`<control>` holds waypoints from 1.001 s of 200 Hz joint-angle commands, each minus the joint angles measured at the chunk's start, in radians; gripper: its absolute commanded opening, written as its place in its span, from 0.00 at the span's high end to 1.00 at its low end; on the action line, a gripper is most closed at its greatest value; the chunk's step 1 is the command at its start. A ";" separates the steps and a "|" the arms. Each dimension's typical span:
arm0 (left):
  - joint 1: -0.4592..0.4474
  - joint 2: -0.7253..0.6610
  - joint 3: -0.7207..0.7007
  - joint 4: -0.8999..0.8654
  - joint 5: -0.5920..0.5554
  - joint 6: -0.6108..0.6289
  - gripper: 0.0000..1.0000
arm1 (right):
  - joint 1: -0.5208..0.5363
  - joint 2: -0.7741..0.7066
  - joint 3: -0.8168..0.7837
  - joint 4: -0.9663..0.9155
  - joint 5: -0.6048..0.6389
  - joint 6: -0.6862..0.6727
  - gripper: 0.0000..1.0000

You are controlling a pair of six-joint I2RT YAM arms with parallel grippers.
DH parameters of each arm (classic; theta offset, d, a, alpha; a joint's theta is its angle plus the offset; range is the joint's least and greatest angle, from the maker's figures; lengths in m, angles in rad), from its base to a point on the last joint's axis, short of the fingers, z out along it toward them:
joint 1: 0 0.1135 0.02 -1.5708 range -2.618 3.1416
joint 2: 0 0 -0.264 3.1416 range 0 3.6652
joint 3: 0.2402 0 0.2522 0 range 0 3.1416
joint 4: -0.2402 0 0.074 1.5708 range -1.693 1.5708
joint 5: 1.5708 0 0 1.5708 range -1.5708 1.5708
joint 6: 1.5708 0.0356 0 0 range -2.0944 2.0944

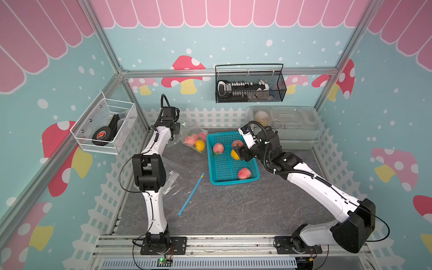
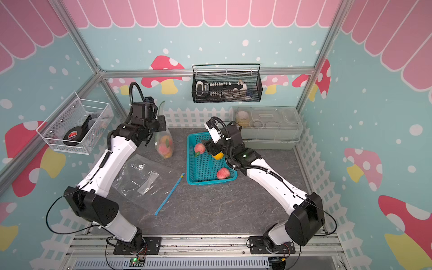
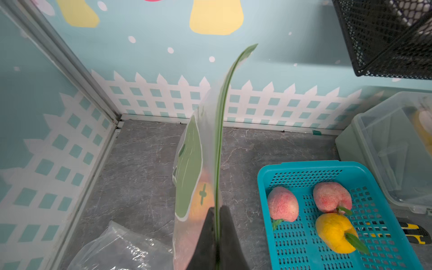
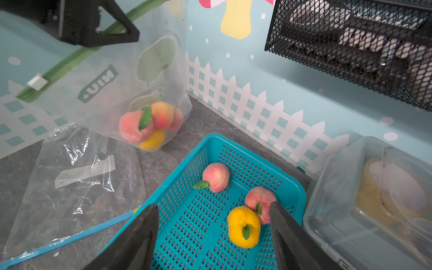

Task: Place the peach in a zip-top bag and seal the zipper
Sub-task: Place the zipper food storage bag at the corner of the board.

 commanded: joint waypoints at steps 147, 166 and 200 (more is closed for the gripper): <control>0.162 0.338 0.130 0.031 -0.038 0.265 1.00 | -0.001 -0.060 -0.047 -0.059 0.016 0.045 0.24; 0.185 0.381 0.157 0.045 -0.036 0.282 1.00 | -0.001 -0.061 -0.044 -0.070 0.019 0.046 0.24; 0.219 0.433 0.173 0.099 -0.076 0.336 1.00 | 0.000 -0.071 -0.043 -0.098 0.033 0.044 0.24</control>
